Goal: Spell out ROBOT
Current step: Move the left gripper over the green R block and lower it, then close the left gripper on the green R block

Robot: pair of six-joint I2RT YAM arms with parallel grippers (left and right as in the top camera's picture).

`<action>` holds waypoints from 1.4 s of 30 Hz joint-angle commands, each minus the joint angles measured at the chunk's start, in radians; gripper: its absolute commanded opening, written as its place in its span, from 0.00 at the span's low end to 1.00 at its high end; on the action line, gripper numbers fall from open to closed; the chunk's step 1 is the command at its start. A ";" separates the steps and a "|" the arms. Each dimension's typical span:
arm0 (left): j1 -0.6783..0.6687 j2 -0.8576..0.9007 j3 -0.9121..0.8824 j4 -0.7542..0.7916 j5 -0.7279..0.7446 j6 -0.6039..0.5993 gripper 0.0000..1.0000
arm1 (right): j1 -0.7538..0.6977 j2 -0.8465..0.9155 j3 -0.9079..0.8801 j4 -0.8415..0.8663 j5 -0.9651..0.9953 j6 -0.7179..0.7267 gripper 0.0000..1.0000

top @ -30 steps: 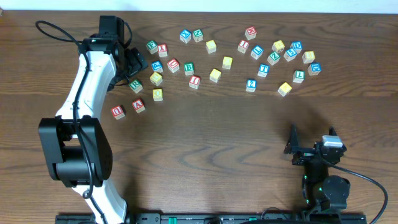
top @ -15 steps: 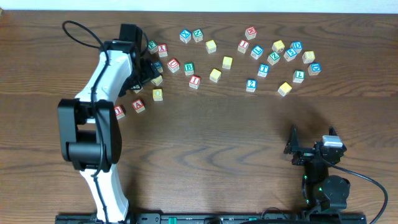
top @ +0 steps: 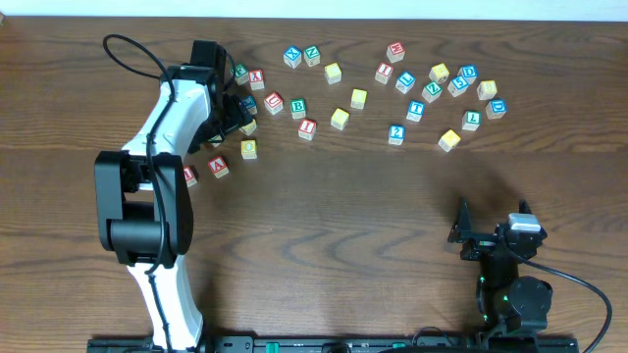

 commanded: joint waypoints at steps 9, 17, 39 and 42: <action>0.004 -0.003 0.021 -0.001 -0.047 0.018 0.85 | 0.003 -0.007 -0.001 -0.004 0.001 0.006 0.99; 0.005 -0.003 0.021 -0.001 -0.048 0.018 0.80 | 0.003 -0.007 -0.001 -0.004 0.001 0.006 0.99; 0.041 -0.003 0.021 -0.005 -0.035 -0.014 0.79 | 0.003 -0.007 -0.001 -0.004 0.001 0.006 0.99; 0.041 -0.003 0.020 -0.005 -0.031 -0.051 0.79 | 0.003 -0.007 -0.001 -0.004 0.001 0.006 0.99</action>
